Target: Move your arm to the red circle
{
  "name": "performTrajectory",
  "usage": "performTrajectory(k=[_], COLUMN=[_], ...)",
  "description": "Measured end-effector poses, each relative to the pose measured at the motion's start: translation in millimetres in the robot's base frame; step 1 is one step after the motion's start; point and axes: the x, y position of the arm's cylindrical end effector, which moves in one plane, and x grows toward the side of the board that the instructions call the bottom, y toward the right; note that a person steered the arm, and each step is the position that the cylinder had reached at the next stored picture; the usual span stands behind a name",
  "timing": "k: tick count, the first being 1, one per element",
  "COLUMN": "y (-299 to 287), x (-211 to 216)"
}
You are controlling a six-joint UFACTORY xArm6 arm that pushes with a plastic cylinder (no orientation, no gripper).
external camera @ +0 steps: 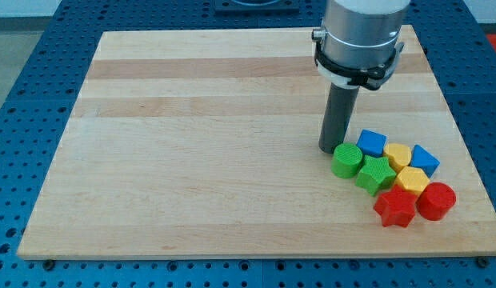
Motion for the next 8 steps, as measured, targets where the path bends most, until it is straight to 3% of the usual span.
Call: performTrajectory(k=[1,3,4,6,8], y=[-7,-81,-81,-36,57], x=[0,7,48,134,145])
